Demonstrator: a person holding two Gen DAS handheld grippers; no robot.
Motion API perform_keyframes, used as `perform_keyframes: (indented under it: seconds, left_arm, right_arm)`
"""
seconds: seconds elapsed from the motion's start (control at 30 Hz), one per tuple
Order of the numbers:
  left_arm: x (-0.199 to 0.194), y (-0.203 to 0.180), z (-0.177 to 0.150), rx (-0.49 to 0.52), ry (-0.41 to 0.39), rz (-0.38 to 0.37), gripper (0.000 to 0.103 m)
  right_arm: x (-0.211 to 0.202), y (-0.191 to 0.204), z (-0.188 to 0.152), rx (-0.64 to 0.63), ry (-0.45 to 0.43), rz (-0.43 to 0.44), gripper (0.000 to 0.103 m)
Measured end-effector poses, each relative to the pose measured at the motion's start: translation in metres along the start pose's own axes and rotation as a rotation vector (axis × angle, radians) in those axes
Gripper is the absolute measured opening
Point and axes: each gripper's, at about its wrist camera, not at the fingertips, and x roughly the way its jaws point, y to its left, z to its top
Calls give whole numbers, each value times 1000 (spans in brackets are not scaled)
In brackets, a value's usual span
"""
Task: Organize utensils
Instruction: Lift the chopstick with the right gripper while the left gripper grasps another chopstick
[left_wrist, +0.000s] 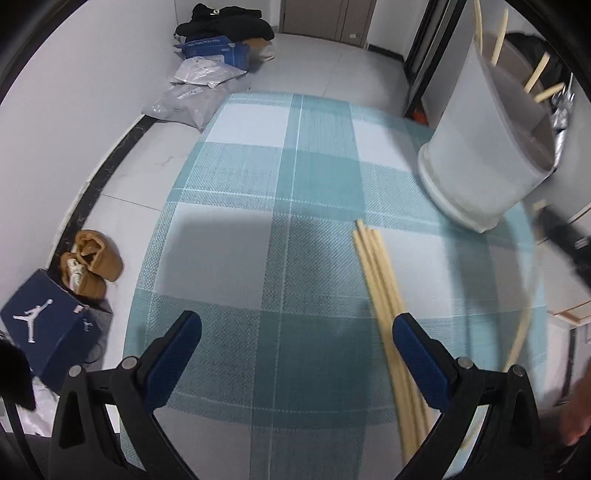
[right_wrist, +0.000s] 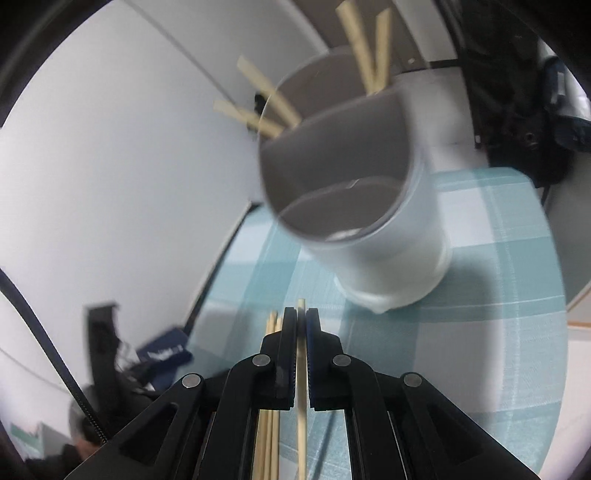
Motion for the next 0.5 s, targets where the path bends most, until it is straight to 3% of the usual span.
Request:
perform_keyframes:
  seconds: [0.13,0.4,0.5]
  left_arm:
    - [6,-6,0,21,19,57,101]
    - [11,-13,0,44,48,73,102]
    - [12,-10,3,28,64,76,102]
  right_arm:
    - [-19,-8,2,25,-65,8,4]
    - [-31,-9,3,65,-132,-3,4]
    - [-63,-24,-3,77,-148,-1,4]
